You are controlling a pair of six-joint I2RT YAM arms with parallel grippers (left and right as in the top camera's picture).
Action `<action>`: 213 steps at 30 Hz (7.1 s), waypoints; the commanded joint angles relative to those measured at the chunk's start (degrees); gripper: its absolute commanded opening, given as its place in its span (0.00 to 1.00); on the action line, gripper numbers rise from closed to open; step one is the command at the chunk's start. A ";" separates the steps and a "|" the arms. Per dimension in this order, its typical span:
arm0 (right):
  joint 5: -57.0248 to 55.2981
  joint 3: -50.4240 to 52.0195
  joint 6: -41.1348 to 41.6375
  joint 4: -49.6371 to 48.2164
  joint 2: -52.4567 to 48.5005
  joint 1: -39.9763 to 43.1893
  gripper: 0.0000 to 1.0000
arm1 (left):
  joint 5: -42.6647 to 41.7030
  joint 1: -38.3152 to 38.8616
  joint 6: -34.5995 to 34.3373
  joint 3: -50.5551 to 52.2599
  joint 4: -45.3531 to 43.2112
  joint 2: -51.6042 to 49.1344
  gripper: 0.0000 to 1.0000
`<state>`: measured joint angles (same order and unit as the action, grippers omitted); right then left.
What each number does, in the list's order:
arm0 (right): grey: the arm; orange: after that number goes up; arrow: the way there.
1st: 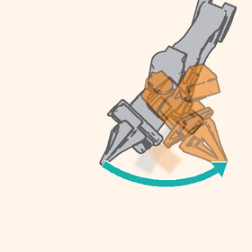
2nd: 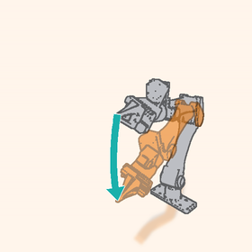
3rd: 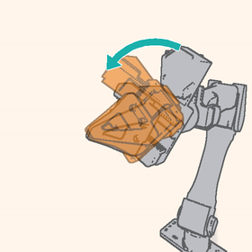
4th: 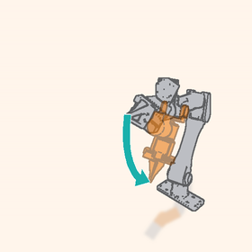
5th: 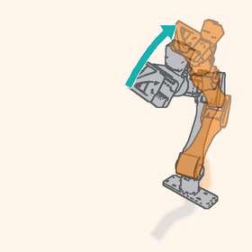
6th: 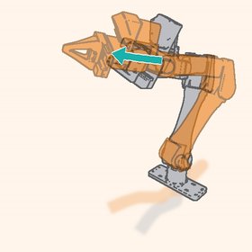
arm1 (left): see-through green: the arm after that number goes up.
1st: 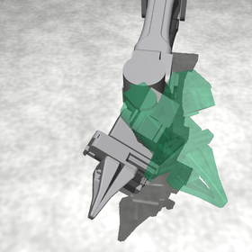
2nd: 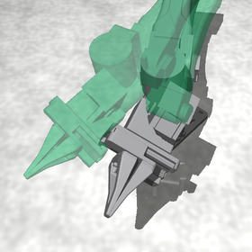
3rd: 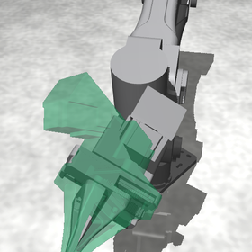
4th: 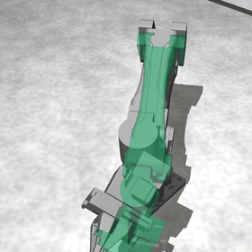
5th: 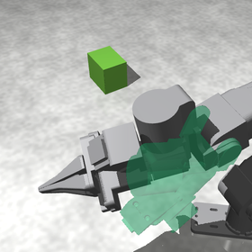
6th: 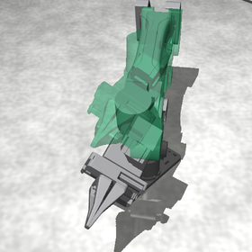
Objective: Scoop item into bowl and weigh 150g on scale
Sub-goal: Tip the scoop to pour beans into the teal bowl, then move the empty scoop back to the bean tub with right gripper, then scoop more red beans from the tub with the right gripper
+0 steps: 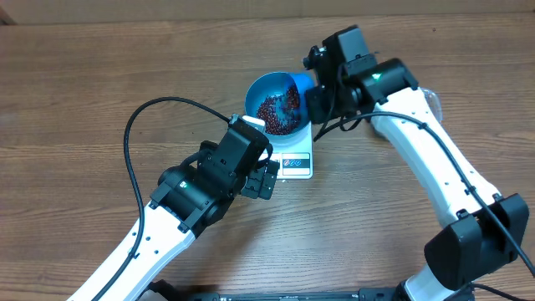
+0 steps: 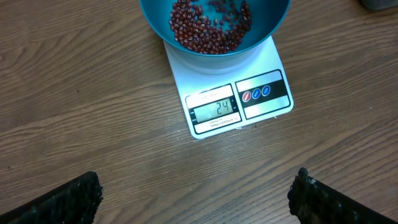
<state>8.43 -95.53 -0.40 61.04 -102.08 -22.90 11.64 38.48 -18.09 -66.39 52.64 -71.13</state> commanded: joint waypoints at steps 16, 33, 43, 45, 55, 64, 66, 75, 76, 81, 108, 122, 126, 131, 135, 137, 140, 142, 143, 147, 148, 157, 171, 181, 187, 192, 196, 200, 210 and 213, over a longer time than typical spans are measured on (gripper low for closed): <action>-14.40 -2.49 -0.28 -2.25 5.22 -7.04 0.04 | 0.37 -0.31 -0.15 -1.27 -0.17 0.74 1.00; -25.79 -2.49 -3.04 -0.70 6.19 -13.07 0.04 | 0.37 -0.31 -0.15 -1.27 -0.17 0.74 1.00; -26.03 -2.49 -3.06 -0.50 6.19 -13.07 0.04 | 0.37 -0.31 -0.15 -1.27 -0.20 0.74 1.00; -25.99 -2.49 -3.08 -0.50 6.19 -13.07 0.04 | 0.37 -0.31 -0.15 -1.27 -0.17 0.74 1.00; -25.79 -2.49 -2.40 -0.35 6.19 -13.20 0.04 | 0.37 -0.31 -0.15 -1.27 -0.17 0.74 0.99; -17.94 -2.49 2.40 -0.33 8.04 -9.25 0.04 | 0.37 -0.31 -0.15 -1.27 -0.17 0.74 1.00; -15.10 -2.49 3.67 -0.20 10.12 -6.08 0.04 | 0.37 -0.31 -0.15 -1.27 -0.17 0.74 0.99; -16.87 -2.47 4.09 6.03 16.04 10.34 0.04 | 0.37 -0.31 -0.15 -1.27 -0.17 0.74 1.00; -17.77 -2.40 4.09 7.23 15.89 11.89 0.04 | 0.35 -0.31 -0.15 -1.27 -0.17 0.74 1.00; -22.38 -2.32 4.79 11.34 13.38 16.24 0.04 | 0.37 -0.31 -0.15 -1.27 -0.17 0.74 1.00; -31.78 -2.32 8.96 15.93 -3.43 16.26 0.04 | 0.37 -0.31 -0.15 -1.29 -0.17 0.74 0.99; -31.04 -2.32 4.33 14.29 -7.63 16.26 0.04 | 0.37 -0.31 -0.15 -1.27 -0.17 0.74 1.00; -29.20 -2.32 2.34 14.21 -9.01 16.20 0.04 | 0.37 -0.31 -0.15 -1.27 -0.17 0.74 1.00; -21.68 -2.32 -1.40 13.42 -9.11 16.22 0.04 | 0.37 -0.31 -0.15 -1.27 -0.17 0.74 0.99; -17.77 -2.34 -1.66 12.76 -9.09 16.22 0.04 | 0.37 -0.31 -0.15 -1.27 -0.17 0.74 1.00; -15.98 -2.38 -2.62 12.81 -9.09 16.22 0.04 | 0.35 -0.31 -0.15 -1.27 -0.17 0.74 0.99; -14.03 -2.38 -3.13 12.81 -9.05 16.20 0.04 | 0.37 -0.31 -0.15 -1.27 -0.17 0.74 0.99; -12.92 -2.40 -3.15 12.81 -9.05 16.22 0.04 | 0.35 -0.31 -0.15 -1.27 -0.17 0.74 1.00; -12.66 -2.45 -3.13 12.85 -9.05 16.22 0.04 | 0.37 -0.31 -0.15 -1.27 -0.17 0.74 1.00; -12.04 -2.49 -3.15 12.90 -8.66 16.22 0.04 | 0.35 -0.31 -0.15 -1.27 -0.17 0.74 0.99; -11.67 -2.49 -3.17 12.90 -8.44 16.22 0.04 | 0.37 -0.31 -0.15 -1.27 -0.17 0.74 0.99; -9.70 -2.49 -4.63 12.83 -5.27 16.28 0.04 | 0.37 -0.31 -0.15 -1.27 -0.17 0.74 1.00; -1.49 -2.49 -5.42 13.81 -5.27 23.45 0.04 | 0.37 -0.31 -0.15 -1.27 -0.17 0.74 0.99; 11.21 -2.21 -10.71 14.27 -5.29 30.05 0.04 | 0.37 -0.31 -0.15 -1.27 -0.17 0.74 1.00; 13.33 -2.14 -12.11 14.19 -5.29 30.10 0.04 | 0.37 -0.31 -0.15 -1.27 -0.17 0.74 1.00; 13.64 -2.14 -12.11 14.29 -5.29 31.30 0.04 | 0.37 -0.31 -0.15 -1.27 -0.17 0.74 1.00; 14.36 -2.14 -12.70 14.32 -5.29 32.87 0.04 | 0.37 -0.31 -0.15 -1.29 -0.17 0.74 0.99; 16.46 -2.14 -13.66 14.51 -5.29 34.45 0.04 | 0.37 -0.31 -0.15 -1.27 -0.17 0.74 1.00; 18.25 -1.44 -15.10 14.64 -5.31 37.94 0.04 | 0.37 -0.31 -0.15 -1.29 -0.17 0.74 0.99; 18.27 -0.09 -15.10 13.97 -5.31 38.75 0.04 | 0.37 -0.31 -0.15 -1.27 -0.17 0.74 1.00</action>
<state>24.29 -96.51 -14.63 75.85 -109.32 14.85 11.64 38.48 -18.09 -66.39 52.64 -71.13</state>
